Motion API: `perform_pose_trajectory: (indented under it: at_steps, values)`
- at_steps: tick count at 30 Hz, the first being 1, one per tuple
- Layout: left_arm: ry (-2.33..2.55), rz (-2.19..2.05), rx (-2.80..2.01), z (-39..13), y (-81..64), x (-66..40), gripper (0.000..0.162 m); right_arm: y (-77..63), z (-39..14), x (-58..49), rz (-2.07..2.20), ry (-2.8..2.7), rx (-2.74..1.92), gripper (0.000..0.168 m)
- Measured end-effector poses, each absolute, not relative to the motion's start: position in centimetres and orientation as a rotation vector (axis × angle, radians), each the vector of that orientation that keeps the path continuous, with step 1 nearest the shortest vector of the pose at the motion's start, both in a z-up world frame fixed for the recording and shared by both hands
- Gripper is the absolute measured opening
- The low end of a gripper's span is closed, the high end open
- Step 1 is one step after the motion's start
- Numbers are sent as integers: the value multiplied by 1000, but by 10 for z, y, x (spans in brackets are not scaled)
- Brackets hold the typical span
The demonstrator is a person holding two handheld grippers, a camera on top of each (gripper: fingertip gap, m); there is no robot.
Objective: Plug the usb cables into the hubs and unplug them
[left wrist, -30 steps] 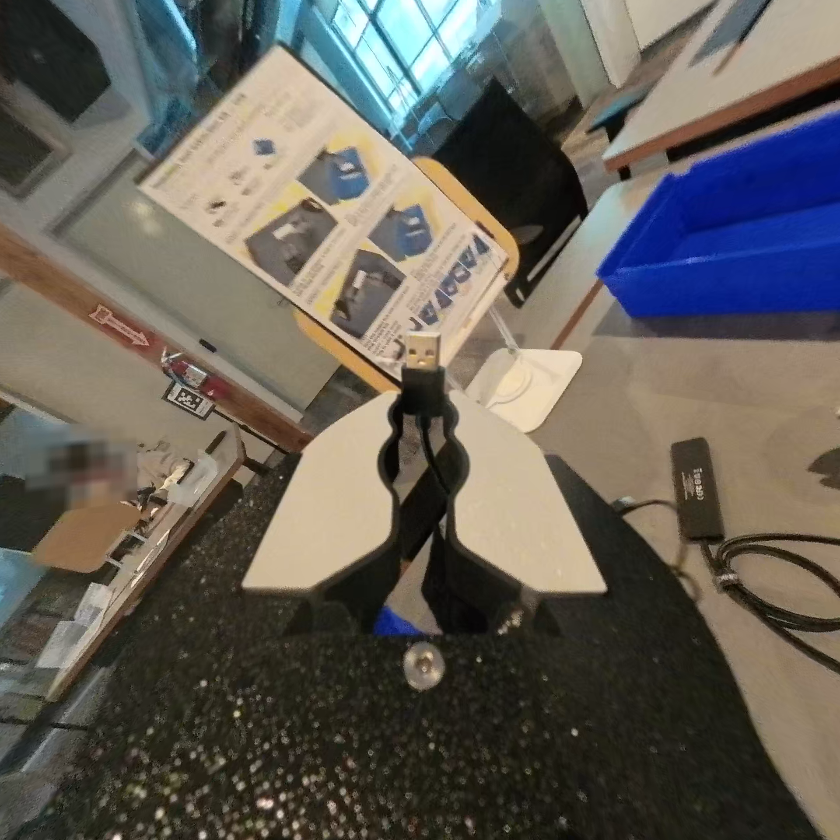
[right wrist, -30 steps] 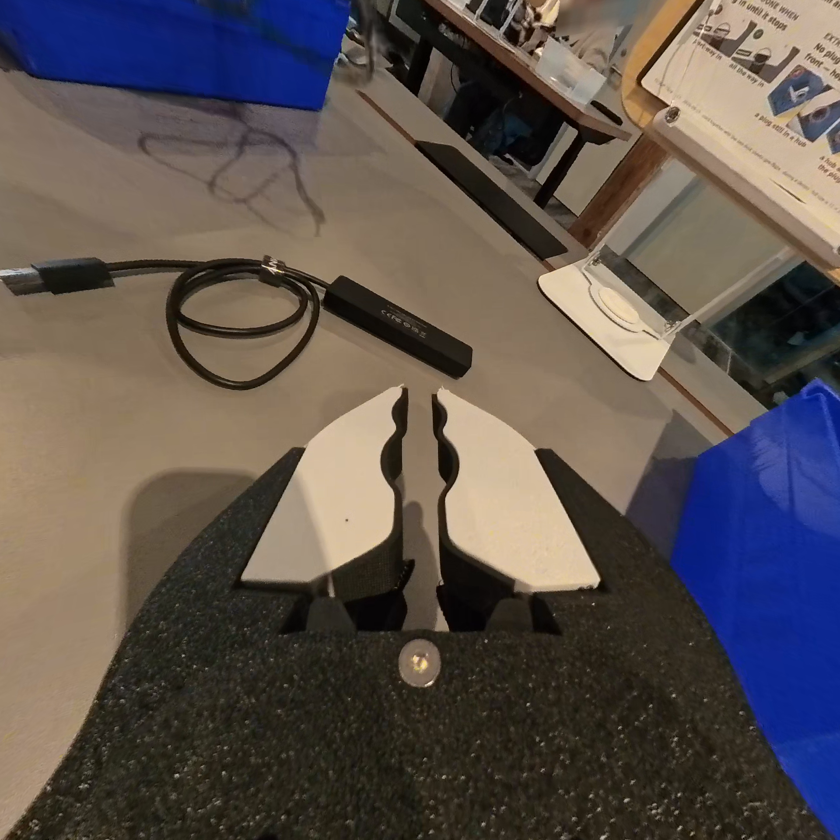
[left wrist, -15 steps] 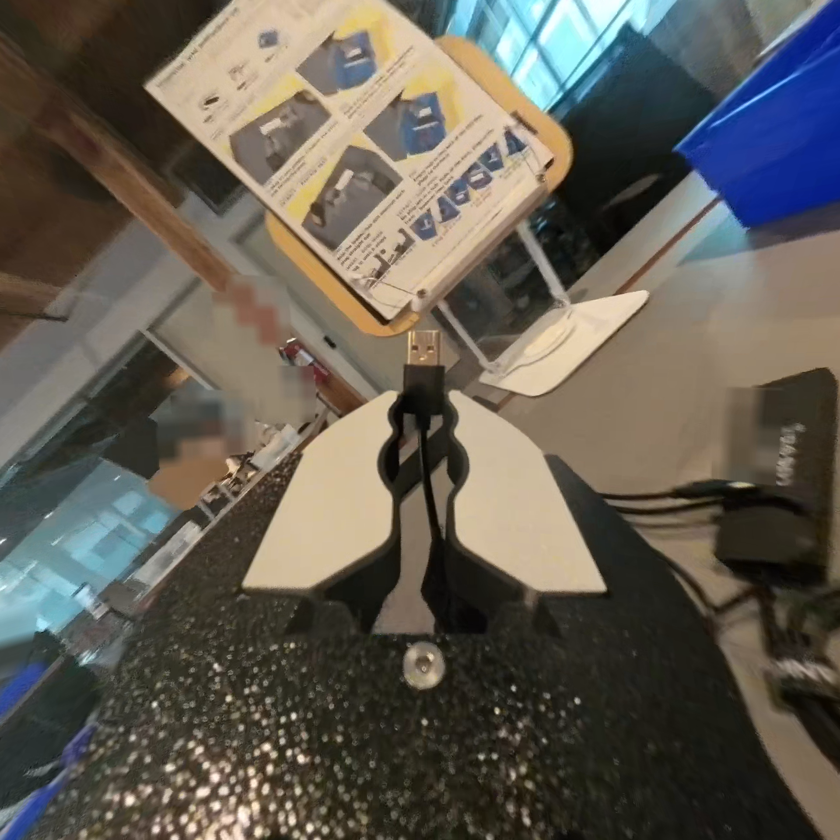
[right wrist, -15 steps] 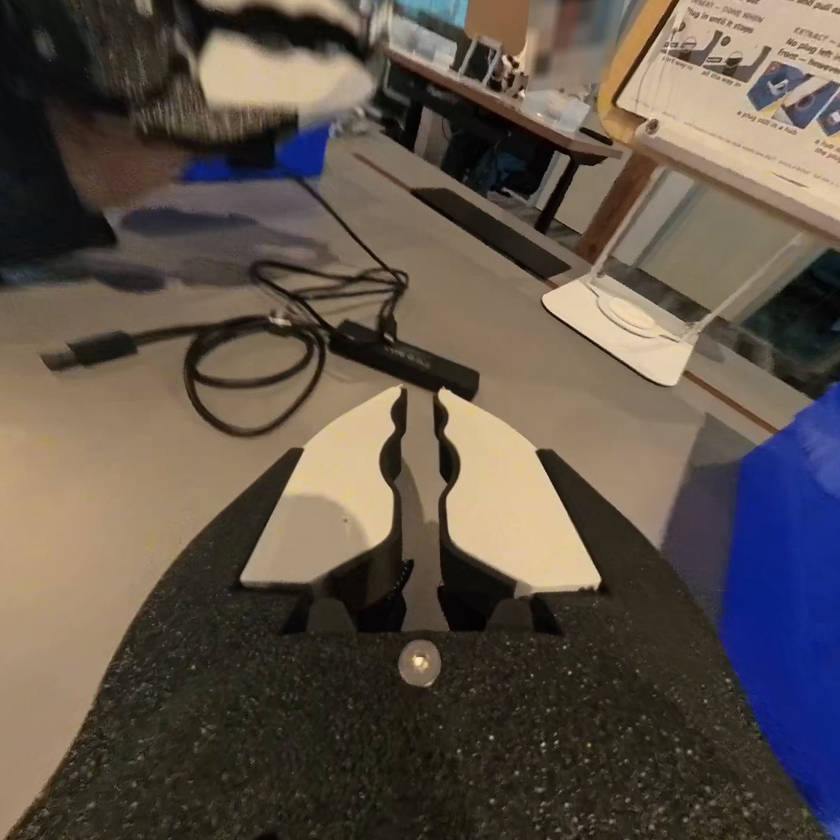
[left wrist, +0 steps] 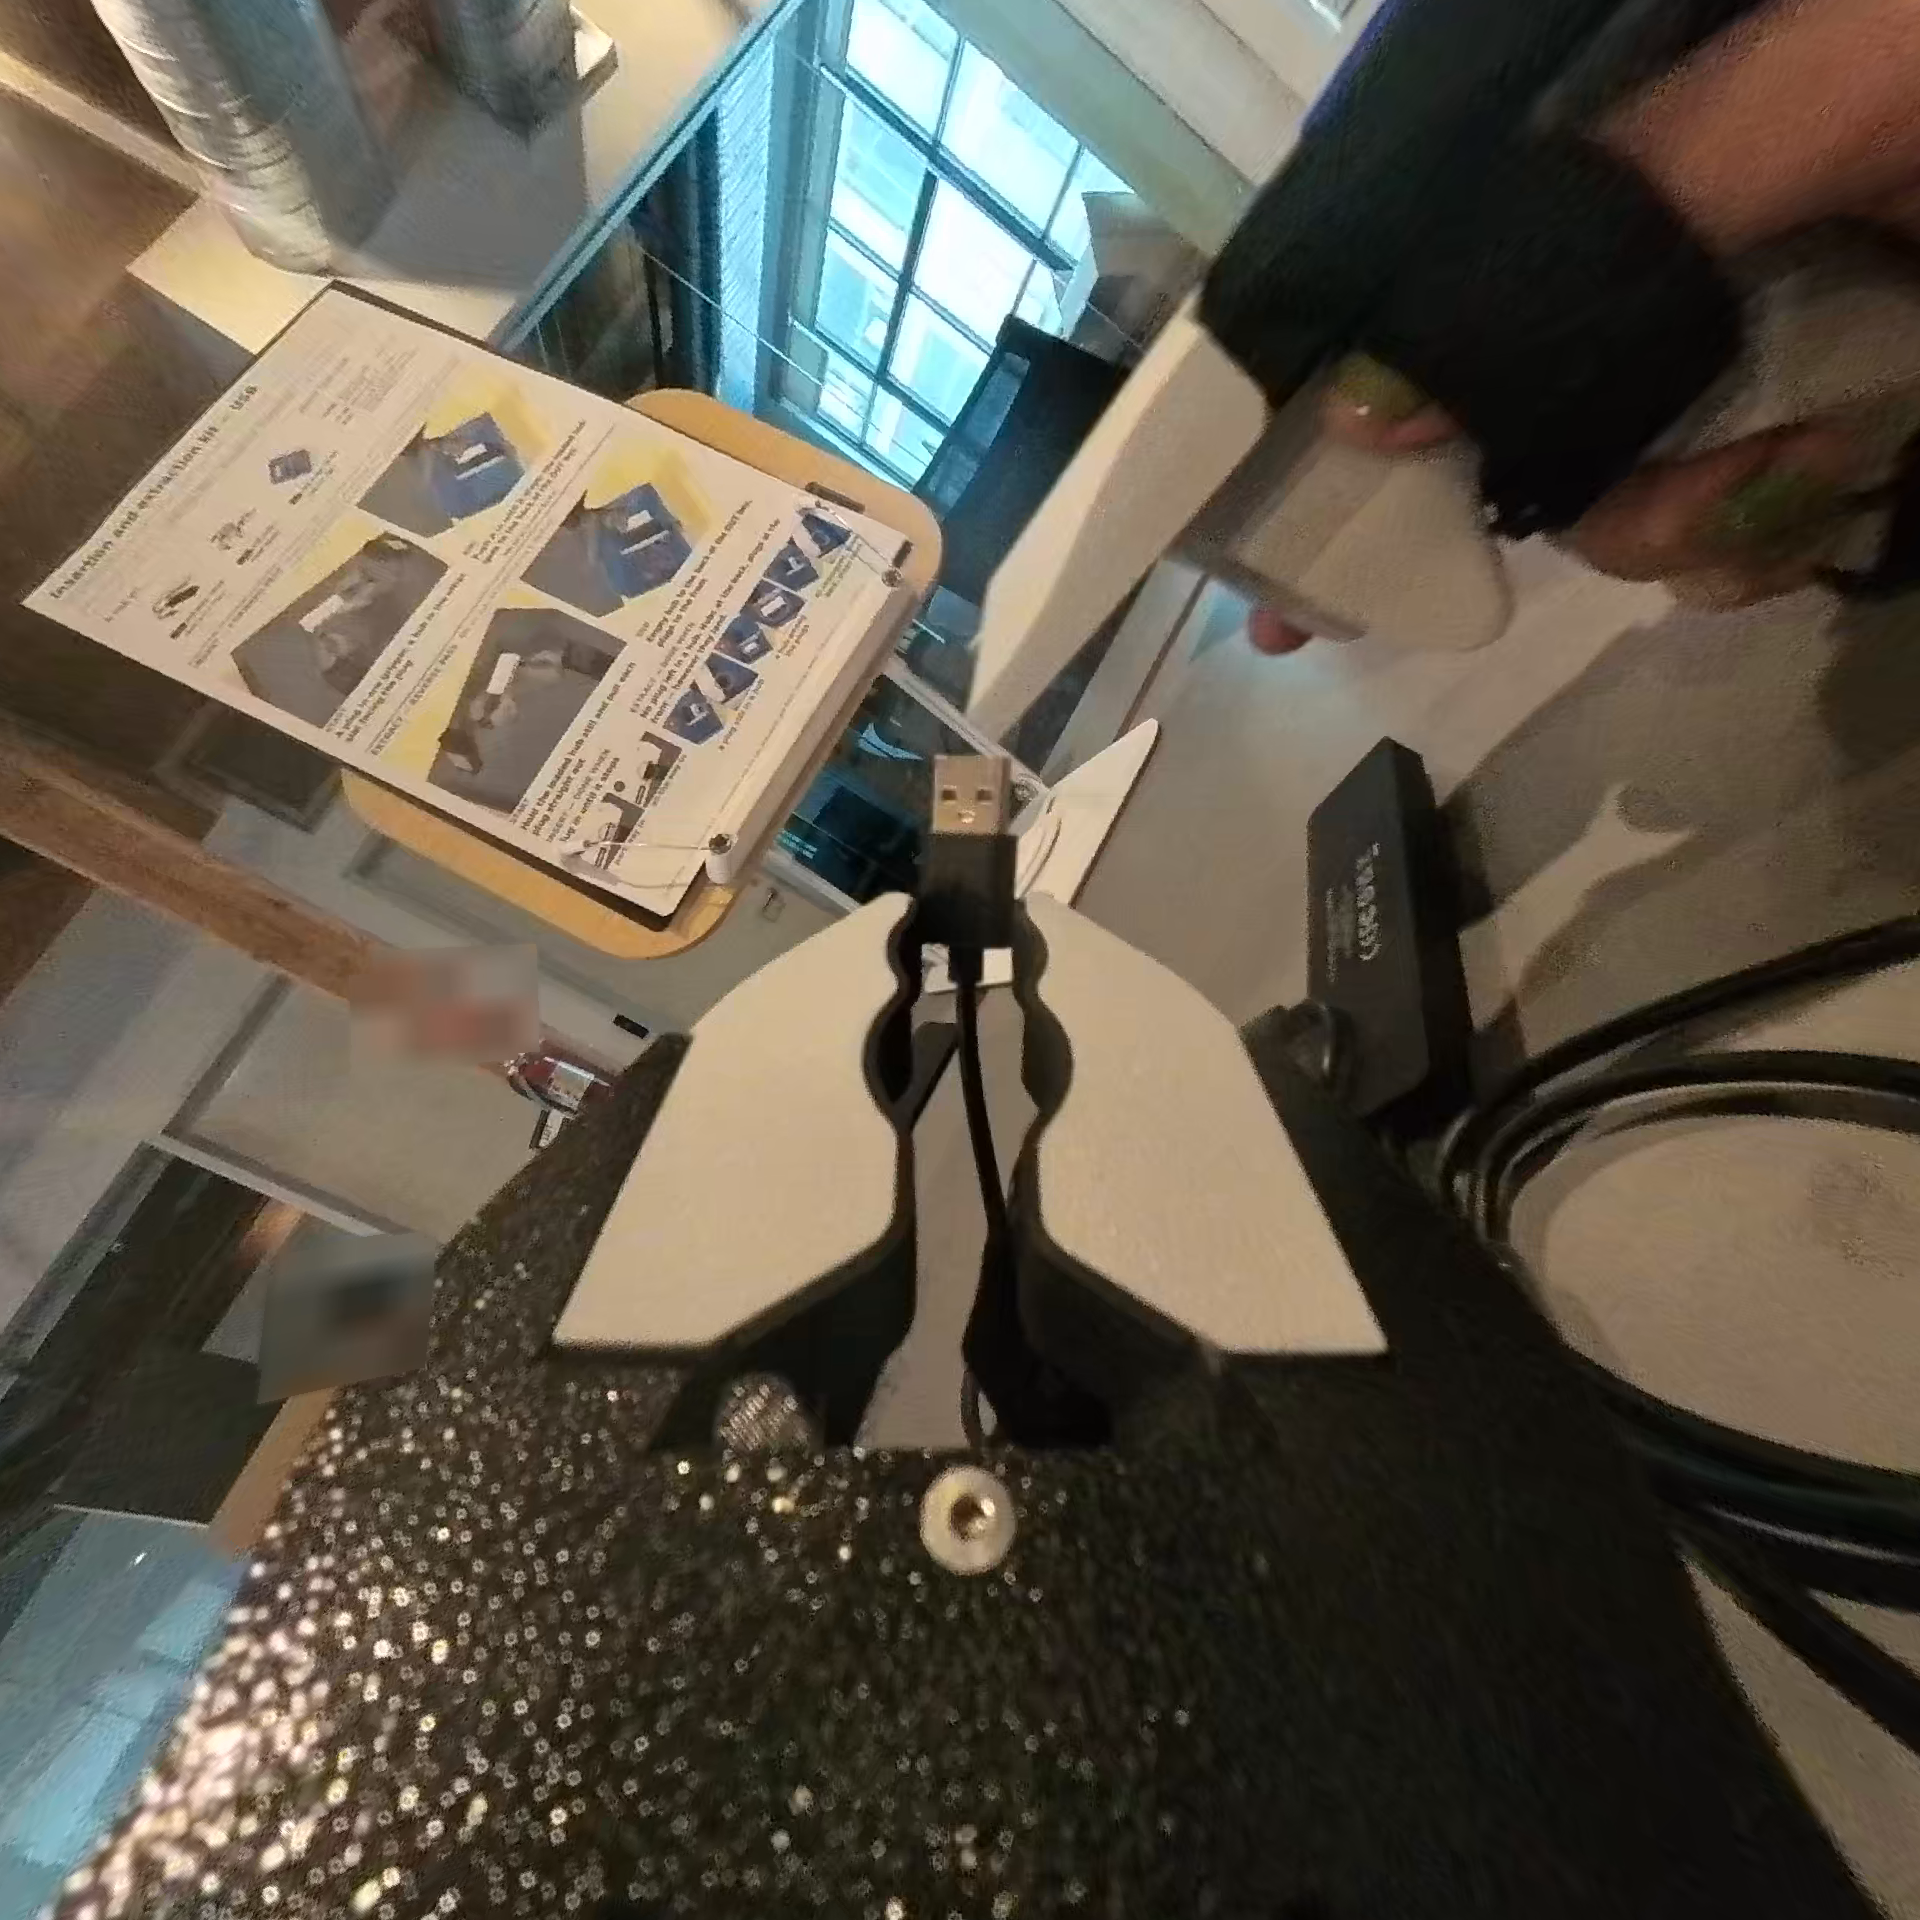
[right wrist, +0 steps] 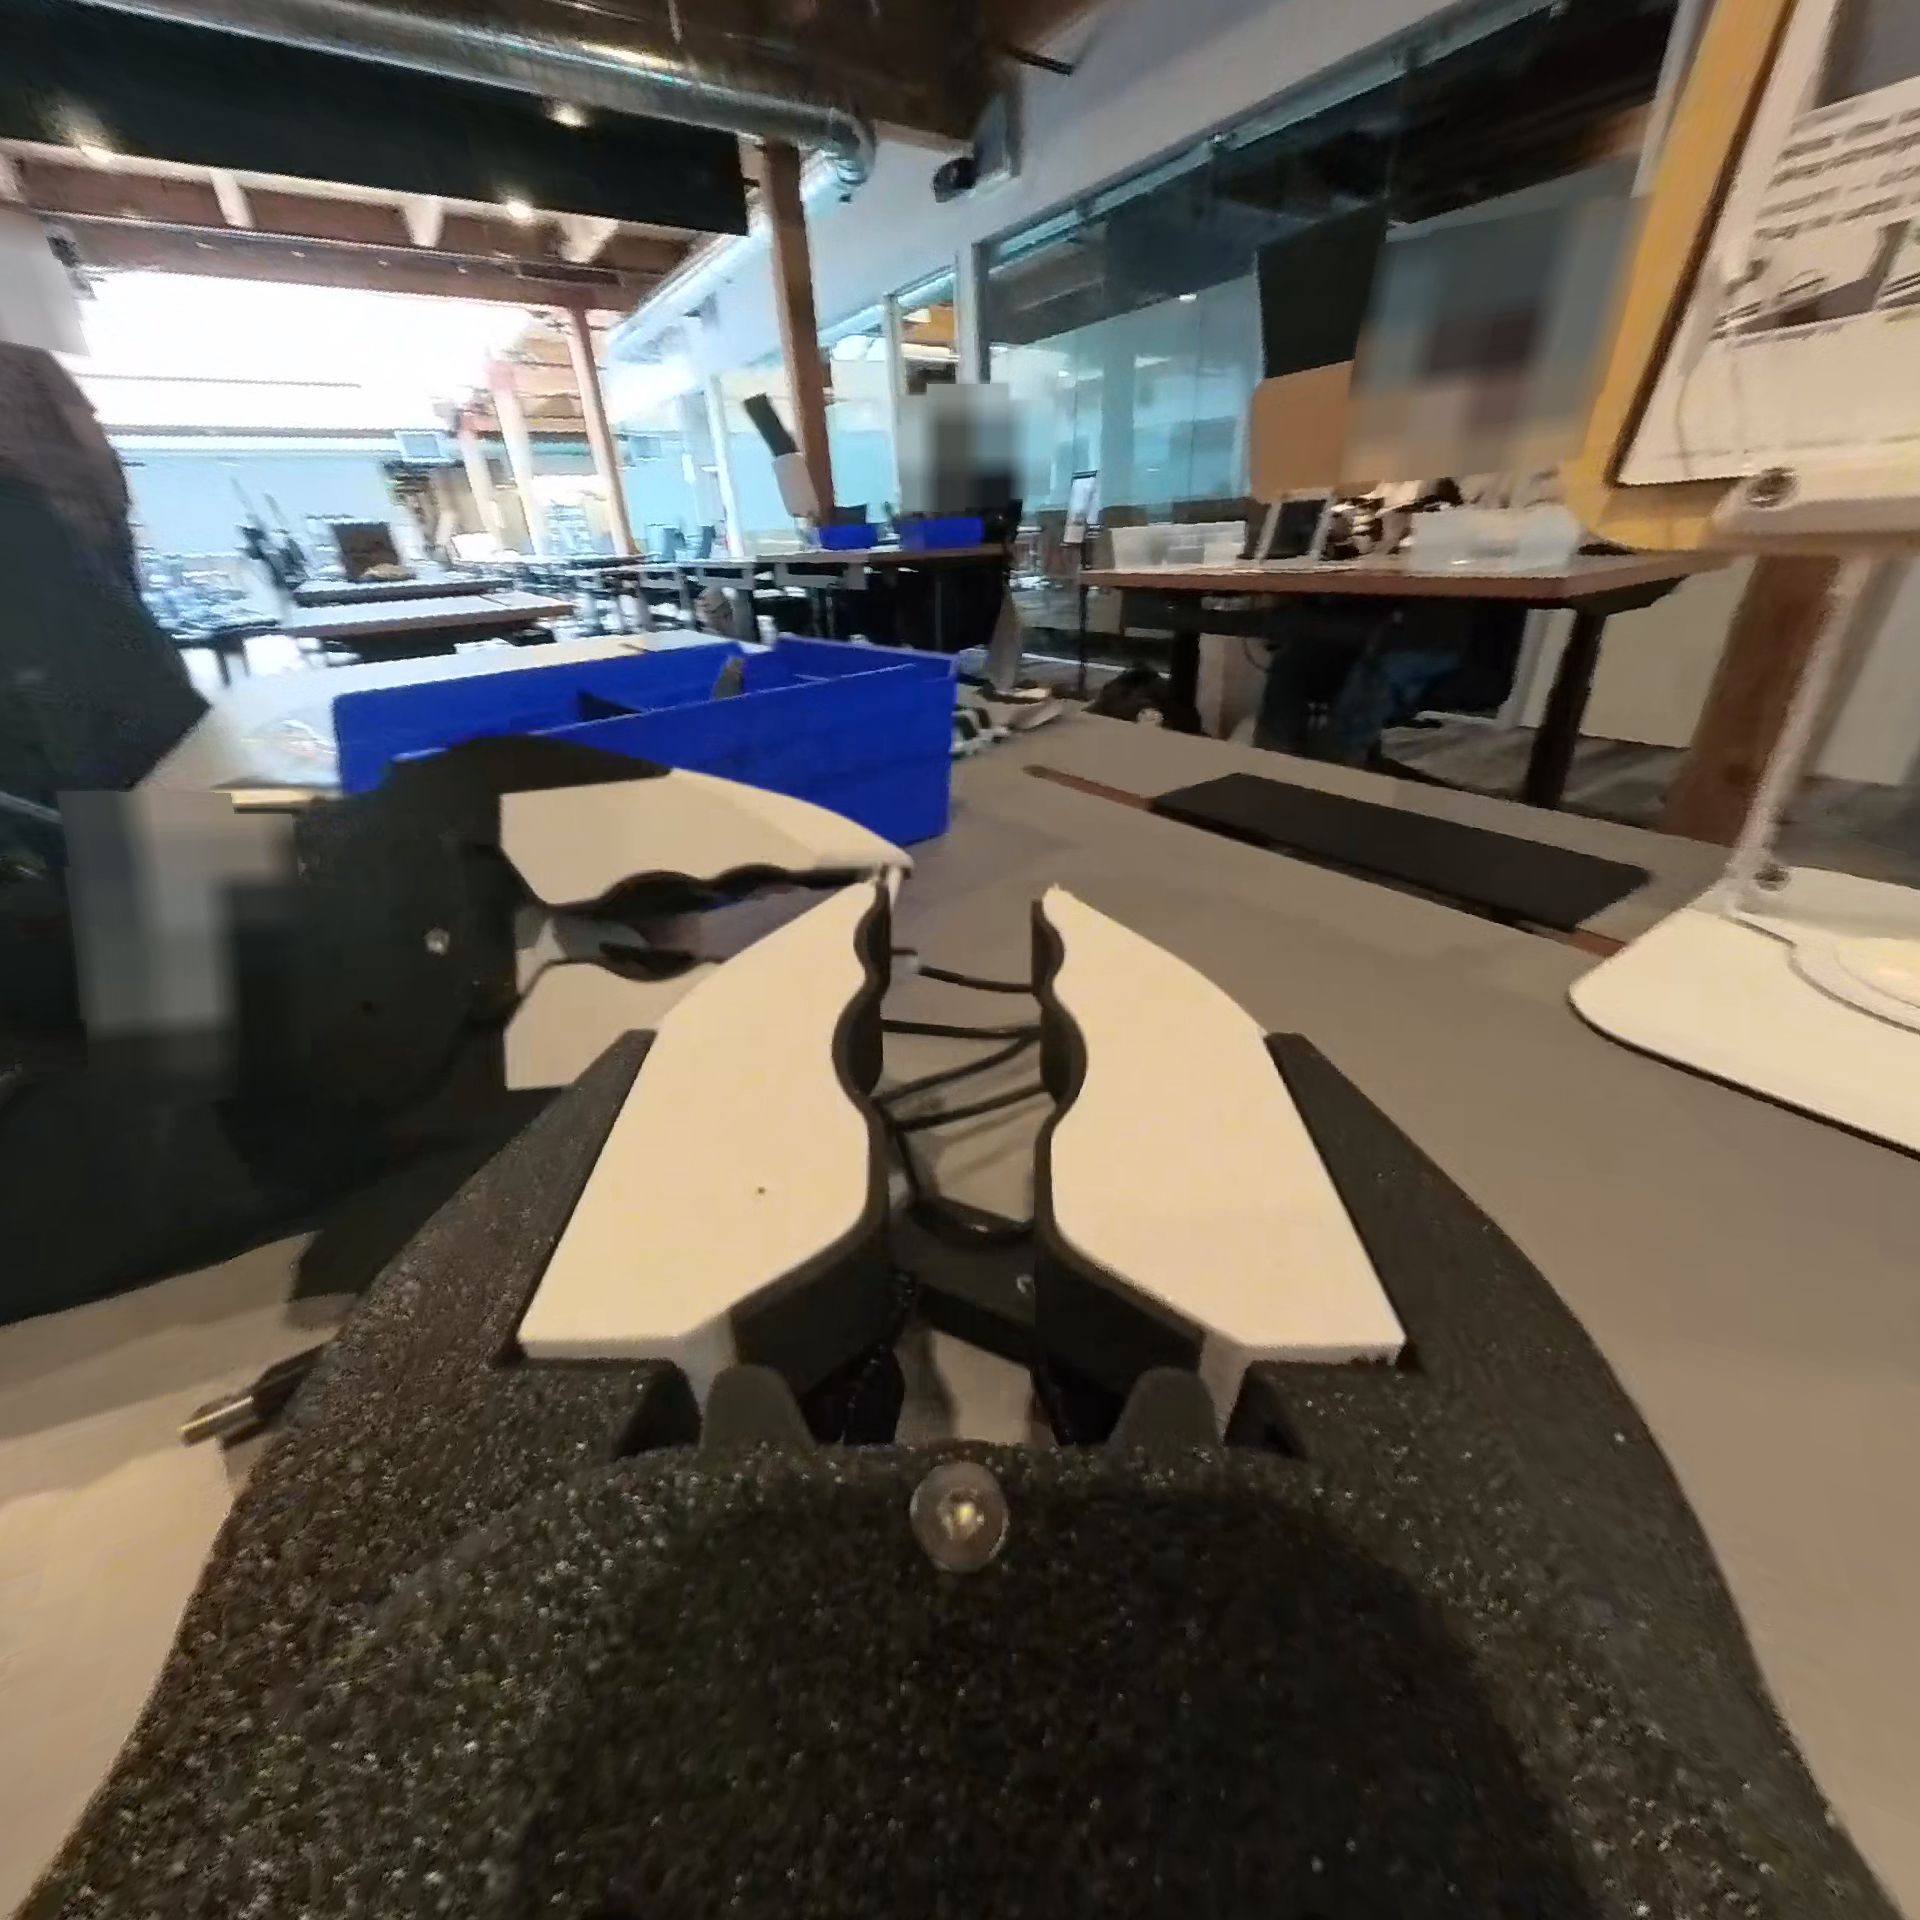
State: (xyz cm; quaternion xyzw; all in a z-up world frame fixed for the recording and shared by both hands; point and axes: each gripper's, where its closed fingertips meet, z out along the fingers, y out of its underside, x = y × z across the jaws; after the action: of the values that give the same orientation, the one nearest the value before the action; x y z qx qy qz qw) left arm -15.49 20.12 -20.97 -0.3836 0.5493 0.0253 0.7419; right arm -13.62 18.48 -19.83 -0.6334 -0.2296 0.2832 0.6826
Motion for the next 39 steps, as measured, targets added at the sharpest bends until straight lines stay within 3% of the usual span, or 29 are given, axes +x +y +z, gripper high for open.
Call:
perform_pose_trajectory:
  at_steps: [15, 18, 24, 30, 39]
  values:
    - [1230, 73, -783, -210, 193, -150, 16, 180, -198, -150, 818, -561, -1421, 22]
    - [1241, 76, -788, -212, 193, -148, 16, 179, -200, -152, 843, -581, -1433, 6]
    - [1292, 9, -818, -221, 191, -144, 17, 179, -208, -150, 881, -590, -1509, 5]
    - [1363, -240, -910, -224, 177, -139, 38, 160, -207, -155, 691, -876, -1417, 4]
    - [1554, -697, -1013, -232, 138, -138, 15, 124, -213, -166, 545, -1274, -1248, 4]
